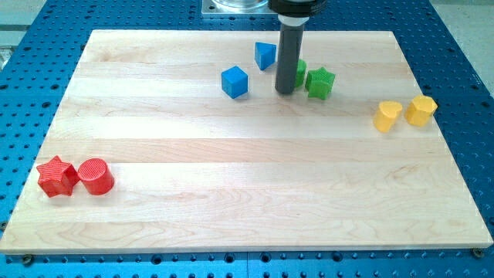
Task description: Place the cube parallel left to green star
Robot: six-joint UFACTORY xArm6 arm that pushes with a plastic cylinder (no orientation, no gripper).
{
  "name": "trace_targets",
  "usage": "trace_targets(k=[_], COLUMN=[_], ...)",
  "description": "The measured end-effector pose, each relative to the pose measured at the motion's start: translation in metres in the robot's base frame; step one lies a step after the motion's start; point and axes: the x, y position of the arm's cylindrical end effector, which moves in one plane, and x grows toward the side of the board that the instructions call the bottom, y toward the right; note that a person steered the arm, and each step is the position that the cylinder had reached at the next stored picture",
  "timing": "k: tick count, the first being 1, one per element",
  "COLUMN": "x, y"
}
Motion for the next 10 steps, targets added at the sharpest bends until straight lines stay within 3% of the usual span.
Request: trace_targets(k=[1, 2, 3, 4, 5, 6, 7, 8, 9, 10], x=[-0.001, 0.046, 0.043, 0.011, 0.041, 0.011, -0.028, -0.040, -0.001, 0.018], y=[-0.009, -0.034, -0.087, -0.115, -0.117, -0.054, -0.034, -0.071, -0.077, -0.035])
